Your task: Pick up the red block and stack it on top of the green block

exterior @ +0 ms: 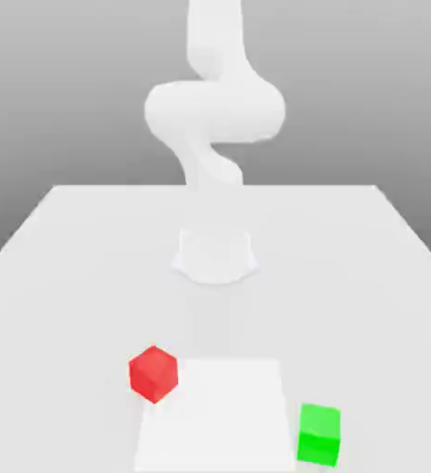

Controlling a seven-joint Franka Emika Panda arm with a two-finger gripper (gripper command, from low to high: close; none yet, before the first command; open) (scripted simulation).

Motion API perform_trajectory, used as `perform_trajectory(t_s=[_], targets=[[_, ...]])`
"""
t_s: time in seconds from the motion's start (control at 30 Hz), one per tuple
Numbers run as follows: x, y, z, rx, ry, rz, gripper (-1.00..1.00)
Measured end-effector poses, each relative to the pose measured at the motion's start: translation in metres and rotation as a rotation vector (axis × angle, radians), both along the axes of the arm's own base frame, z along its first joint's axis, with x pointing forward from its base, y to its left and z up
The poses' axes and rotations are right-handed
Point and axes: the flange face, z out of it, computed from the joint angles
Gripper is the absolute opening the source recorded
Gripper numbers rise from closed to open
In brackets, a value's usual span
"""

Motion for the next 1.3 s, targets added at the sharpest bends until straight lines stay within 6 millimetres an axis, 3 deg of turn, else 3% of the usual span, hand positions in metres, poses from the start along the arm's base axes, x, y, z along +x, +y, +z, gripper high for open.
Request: perform_trajectory(t_s=[0.13,0.3,0.4,0.5,0.63,0.83,0.87,1.1,1.3], targets=[[0.042,-0.019,-0.099,0.034,0.150,-0.120,0.00],[0.058,-0.048,-0.224,0.090,0.328,-0.269,0.00],[0.049,-0.064,-0.299,0.133,0.438,-0.362,0.00],[0.026,-0.077,-0.374,0.184,0.552,-0.460,0.00],[-0.010,-0.084,-0.448,0.245,0.669,-0.564,0.00],[-0.015,-0.083,-0.509,0.252,0.684,-0.576,0.00],[-0.016,-0.083,-0.515,0.251,0.685,-0.576,-1.00],[-0.016,-0.083,-0.515,0.251,0.684,-0.576,-1.00],[-0.015,-0.083,-0.464,0.252,0.684,-0.576,-1.00]])
